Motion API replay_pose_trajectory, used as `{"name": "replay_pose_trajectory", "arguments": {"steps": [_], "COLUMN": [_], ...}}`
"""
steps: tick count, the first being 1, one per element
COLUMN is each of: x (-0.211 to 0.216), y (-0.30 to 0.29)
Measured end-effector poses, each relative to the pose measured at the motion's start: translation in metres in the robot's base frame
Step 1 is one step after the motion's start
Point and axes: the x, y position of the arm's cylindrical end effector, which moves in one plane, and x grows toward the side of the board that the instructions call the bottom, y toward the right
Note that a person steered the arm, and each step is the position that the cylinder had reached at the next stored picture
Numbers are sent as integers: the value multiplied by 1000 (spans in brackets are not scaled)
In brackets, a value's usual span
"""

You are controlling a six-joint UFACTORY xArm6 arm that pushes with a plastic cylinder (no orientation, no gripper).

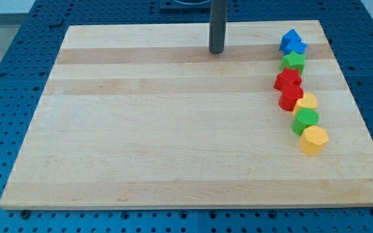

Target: Move your arm towards green circle

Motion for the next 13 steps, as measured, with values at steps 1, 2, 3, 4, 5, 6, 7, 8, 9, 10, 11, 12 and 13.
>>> {"name": "replay_pose_trajectory", "arguments": {"steps": [1,2,3,4,5,6,7,8,9,10,11,12,13], "x": [2,3,31,71,73,73,76,119,123,130,176,183,195], "y": [-10,-12,-12,-12,-12,-12,-8,-3,-2,-14,-36,-42,-46]}}
